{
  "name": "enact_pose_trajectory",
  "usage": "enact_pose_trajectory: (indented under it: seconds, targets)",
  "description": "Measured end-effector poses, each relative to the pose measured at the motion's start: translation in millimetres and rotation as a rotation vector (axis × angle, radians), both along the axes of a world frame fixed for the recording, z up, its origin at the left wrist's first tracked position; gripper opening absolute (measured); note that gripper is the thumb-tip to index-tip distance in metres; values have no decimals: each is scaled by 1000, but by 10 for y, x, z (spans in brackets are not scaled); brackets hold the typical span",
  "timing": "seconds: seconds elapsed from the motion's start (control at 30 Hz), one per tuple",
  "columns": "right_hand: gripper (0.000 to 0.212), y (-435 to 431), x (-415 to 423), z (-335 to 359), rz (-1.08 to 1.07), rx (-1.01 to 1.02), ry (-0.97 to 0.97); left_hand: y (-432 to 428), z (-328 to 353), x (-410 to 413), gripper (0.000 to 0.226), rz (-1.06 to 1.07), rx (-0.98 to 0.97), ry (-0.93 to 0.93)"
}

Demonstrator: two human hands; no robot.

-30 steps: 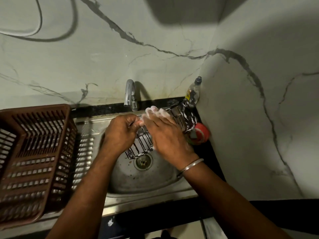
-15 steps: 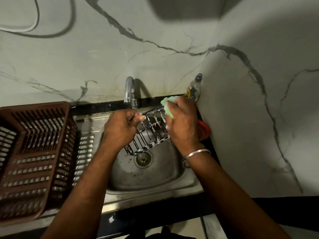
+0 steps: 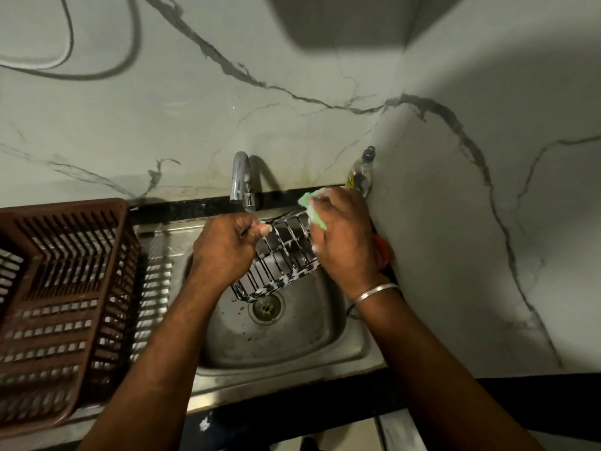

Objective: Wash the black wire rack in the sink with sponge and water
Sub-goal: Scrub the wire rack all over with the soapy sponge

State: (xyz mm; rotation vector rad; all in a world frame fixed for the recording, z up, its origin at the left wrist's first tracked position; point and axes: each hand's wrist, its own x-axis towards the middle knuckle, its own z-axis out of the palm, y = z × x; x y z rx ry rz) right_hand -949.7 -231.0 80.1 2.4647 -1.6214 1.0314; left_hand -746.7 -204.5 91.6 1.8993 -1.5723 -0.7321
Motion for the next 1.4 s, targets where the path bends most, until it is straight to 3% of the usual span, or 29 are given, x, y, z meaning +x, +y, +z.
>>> enact_pose_trajectory:
  seconds: [0.13, 0.27, 0.4, 0.5, 0.6, 0.7, 0.8, 0.97, 1.0, 1.13, 1.27, 1.4]
  targets:
    - [37, 255, 151, -111, 237, -21, 123, -22, -45, 36, 21, 56, -18, 16]
    - [35, 223, 63, -159, 71, -12, -25, -39, -24, -1, 18, 87, -7, 36]
    - [36, 252, 14, -229, 263, -75, 101, -36, 22, 24, 19, 123, 4, 60]
    - [29, 253, -44, -236, 191, -97, 38, -2, 43, 24, 18, 157, 15, 108]
    - [29, 342, -7, -315, 273, -151, 78, 8, 46, 5, 18, 176, 21, 121]
    - [25, 316, 12, -314, 213, -154, -50, 5, 54, -3, 20, 173, 16, 111]
    - [21, 414, 106, -300, 318, -151, -32, 28, 65, 1, 18, 175, 27, 107]
    - [23, 79, -142, -63, -92, -150, -190, 91, 63, 15, 16, 164, 17, 106]
    - [25, 40, -103, -60, -100, -120, -157, 98, 62, 7, 16, 159, 21, 106]
    - [34, 82, 30, -168, 194, -51, -83, 114, 66, 1, 17, 162, 22, 80]
    - [37, 15, -99, -174, -49, -65, -195, 112, 83, -1, 16, 149, 19, 85]
    - [32, 137, 8, -204, 149, -124, -113, 105, 68, 40, 15, 136, 15, 25]
